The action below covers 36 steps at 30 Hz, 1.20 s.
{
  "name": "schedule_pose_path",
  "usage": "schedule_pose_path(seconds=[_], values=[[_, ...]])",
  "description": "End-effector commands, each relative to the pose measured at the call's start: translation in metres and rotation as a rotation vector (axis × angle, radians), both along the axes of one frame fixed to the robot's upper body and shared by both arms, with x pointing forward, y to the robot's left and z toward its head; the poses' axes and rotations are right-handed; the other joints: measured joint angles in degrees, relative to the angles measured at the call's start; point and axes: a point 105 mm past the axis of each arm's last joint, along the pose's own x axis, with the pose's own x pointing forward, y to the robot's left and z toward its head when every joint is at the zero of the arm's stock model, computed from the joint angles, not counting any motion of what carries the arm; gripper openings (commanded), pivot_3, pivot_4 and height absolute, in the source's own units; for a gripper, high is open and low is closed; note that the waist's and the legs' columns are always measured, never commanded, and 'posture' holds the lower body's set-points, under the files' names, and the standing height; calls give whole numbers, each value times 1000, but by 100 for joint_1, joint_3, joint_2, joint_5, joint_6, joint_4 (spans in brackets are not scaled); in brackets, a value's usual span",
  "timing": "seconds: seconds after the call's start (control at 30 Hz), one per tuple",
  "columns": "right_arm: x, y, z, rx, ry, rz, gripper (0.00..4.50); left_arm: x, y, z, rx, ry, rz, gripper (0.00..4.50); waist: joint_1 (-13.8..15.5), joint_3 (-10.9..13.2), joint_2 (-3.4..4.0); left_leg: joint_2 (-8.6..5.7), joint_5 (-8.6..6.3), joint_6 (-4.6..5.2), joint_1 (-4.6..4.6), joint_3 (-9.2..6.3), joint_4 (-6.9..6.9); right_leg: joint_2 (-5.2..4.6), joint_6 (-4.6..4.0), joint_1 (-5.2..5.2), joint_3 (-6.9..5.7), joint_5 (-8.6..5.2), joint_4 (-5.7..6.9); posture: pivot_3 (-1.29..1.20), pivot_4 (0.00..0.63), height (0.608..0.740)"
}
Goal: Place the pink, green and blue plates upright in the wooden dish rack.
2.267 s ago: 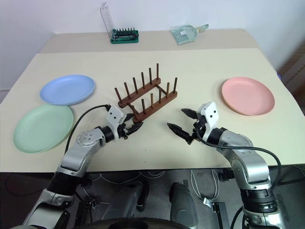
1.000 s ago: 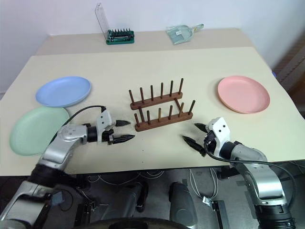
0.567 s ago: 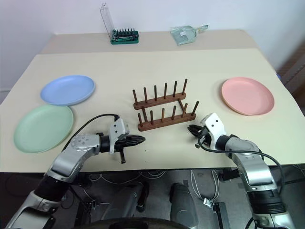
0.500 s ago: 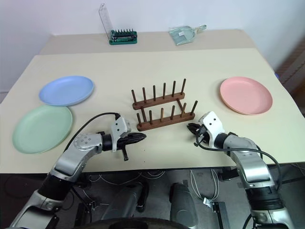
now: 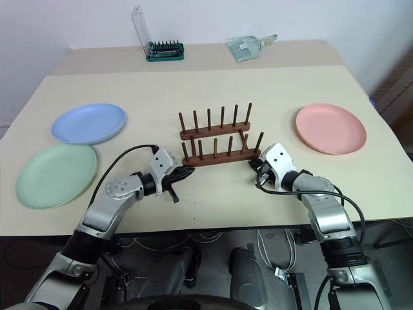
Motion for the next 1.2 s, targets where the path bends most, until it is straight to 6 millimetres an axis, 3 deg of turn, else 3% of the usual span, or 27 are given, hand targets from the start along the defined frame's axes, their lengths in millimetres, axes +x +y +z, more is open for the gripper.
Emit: schedule_pose_path(seconds=[0.03, 0.43, 0.63, 0.8, 0.93, 1.2], values=[[2, 2, 4, 3, -19, 5, 250, 9, 19, -9, 41, 15, 88, 10, 0, 0, 0, 0, 0, 0, 0, 0, 0, 0, 0, 0, 0, 0, 0, 0, 150, 740], [-8, -7, 13, -7, -19, 27, 250, 13, 23, -9, 46, 5, 124, 10, 11, 0, 1, 0, 0, 0, 0, 0, 0, 1, 0, 0, 0, 0, -1, 0, 150, 740], [-18, -47, 39, -88, -27, -18, 250, 8, 25, -6, 39, 0, 112, 10, 5, 1, 1, 0, -1, -1, -2, 1, -1, -1, 0, -1, 0, -1, -2, 0, 150, 740], [-13, -87, 76, -191, -98, -118, 2568, -15, 11, 11, -48, -8, -36, 10, -8, 2, 1, 5, -1, -1, -6, 6, -6, 0, -2, -7, 0, -2, -3, 0, 150, 740], [2, -114, 80, -275, -117, -245, 4471, -36, -8, 27, -128, -5, -186, 10, 18, 6, -5, 6, -1, -1, -13, 10, -5, -4, -17, -13, 0, -10, -6, 0, 150, 740], [31, -135, 55, -342, -91, -379, 4471, -40, -21, 38, -163, -24, -250, 10, 6, 8, -6, 4, 5, 15, -21, 18, -5, -9, -27, -16, -3, -3, -14, 0, 150, 740]])
